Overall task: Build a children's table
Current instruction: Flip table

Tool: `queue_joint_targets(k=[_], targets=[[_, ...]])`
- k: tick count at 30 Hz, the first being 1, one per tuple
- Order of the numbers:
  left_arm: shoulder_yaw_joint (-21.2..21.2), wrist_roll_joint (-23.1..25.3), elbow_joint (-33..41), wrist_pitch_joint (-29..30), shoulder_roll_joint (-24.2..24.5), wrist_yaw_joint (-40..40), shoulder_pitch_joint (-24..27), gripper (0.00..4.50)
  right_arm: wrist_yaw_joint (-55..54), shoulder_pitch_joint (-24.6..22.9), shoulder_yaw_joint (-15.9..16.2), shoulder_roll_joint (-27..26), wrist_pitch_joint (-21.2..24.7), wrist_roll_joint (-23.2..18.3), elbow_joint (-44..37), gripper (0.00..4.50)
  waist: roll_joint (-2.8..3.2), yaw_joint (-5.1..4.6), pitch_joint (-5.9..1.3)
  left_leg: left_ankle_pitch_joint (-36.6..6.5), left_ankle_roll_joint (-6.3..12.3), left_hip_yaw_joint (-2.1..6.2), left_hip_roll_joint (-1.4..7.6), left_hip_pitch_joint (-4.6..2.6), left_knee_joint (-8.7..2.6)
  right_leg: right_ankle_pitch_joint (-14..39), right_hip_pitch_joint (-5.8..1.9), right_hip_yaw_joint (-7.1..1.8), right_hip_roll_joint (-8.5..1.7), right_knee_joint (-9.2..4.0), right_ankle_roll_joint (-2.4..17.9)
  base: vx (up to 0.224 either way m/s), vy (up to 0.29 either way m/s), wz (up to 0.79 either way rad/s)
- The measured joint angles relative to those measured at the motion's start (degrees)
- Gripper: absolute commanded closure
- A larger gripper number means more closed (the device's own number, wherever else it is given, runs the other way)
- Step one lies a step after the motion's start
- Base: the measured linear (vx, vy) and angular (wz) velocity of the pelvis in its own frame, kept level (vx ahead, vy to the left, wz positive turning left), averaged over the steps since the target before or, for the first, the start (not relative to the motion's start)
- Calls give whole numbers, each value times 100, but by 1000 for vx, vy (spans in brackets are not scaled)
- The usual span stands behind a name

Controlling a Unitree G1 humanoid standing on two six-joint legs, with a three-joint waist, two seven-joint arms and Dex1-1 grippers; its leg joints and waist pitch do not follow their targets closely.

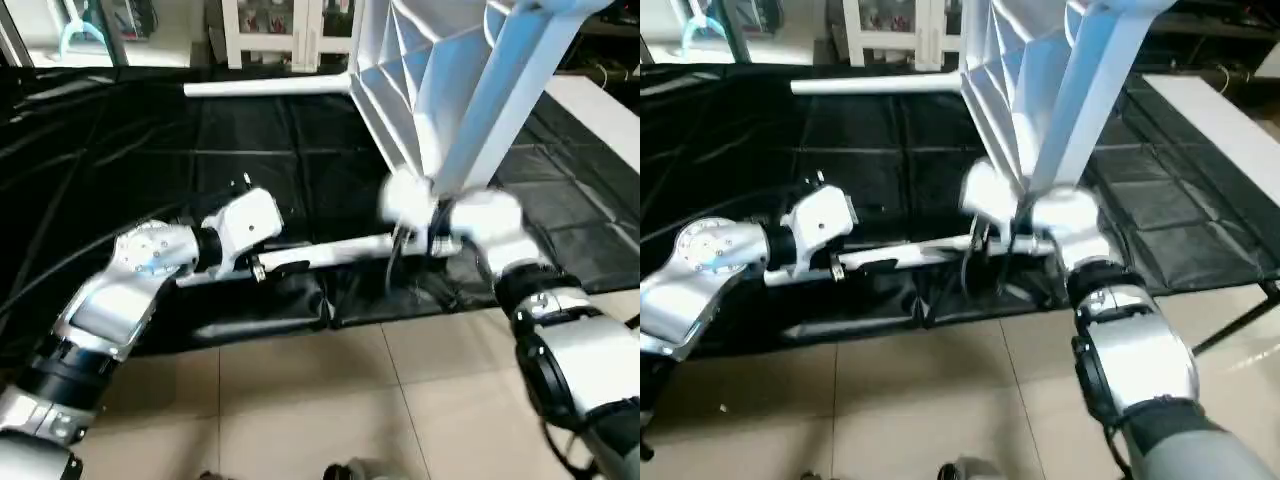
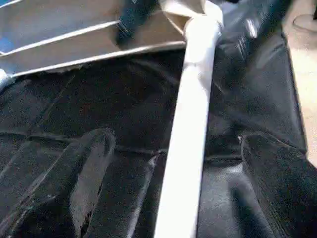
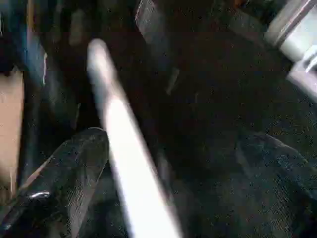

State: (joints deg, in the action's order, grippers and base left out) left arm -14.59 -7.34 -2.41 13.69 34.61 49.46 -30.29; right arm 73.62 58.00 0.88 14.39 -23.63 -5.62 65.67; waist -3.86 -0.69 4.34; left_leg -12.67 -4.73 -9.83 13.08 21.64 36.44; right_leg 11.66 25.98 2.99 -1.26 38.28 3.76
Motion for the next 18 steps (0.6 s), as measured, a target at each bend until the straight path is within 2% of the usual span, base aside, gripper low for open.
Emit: queue_joint_targets(k=[2,4,5,7,9,12,16,18], targets=[[238,-313,367,223,116,162,79,2,219,-186,-158,15,396,-408,-565,0,0,52,-5,0,-1,3,6,-1,0,8,-2,7,4,3,12,0,0,0],[465,-634,820,499,251,316,163,2,339,-493,-181,34,714,-610,-909,0,0,133,-7,0,-1,4,7,-3,-1,14,-2,13,4,8,22,0,0,0],[542,-814,1047,693,302,385,198,2,372,-677,-175,30,836,-617,-989,0,2,175,-7,0,-2,3,6,-2,-2,14,-2,15,4,7,23,0,0,0],[679,-1488,1832,1371,583,584,413,0,319,-1147,-163,46,979,-604,-1229,0,-6,261,-12,3,-19,3,14,-2,-1,17,-2,18,7,7,27,0,0,0],[895,-2130,2538,1902,826,727,440,0,-124,-1565,-170,59,987,-481,-1130,0,-4,318,-11,14,-41,0,10,0,-2,17,-2,19,4,7,27,0,0,0],[1137,-2460,2813,2175,870,711,101,0,-1220,-1691,-300,-74,1110,-329,-1138,0,-1,311,-8,38,-83,4,-8,-5,-8,9,-3,20,3,10,15,0,0,0],[1382,-2602,2898,2331,748,566,-375,0,-2029,-1825,-579,-240,1769,-528,-1710,0,-4,265,-10,56,-114,6,-9,-41,-35,8,-43,20,6,15,13,0,0,0],[1476,-2669,2762,2385,589,325,-996,0,-2260,-2031,-651,-418,2128,-599,-2058,0,-19,256,-11,67,-134,21,-6,-56,-44,8,-62,34,10,13,11,0,0,0]])
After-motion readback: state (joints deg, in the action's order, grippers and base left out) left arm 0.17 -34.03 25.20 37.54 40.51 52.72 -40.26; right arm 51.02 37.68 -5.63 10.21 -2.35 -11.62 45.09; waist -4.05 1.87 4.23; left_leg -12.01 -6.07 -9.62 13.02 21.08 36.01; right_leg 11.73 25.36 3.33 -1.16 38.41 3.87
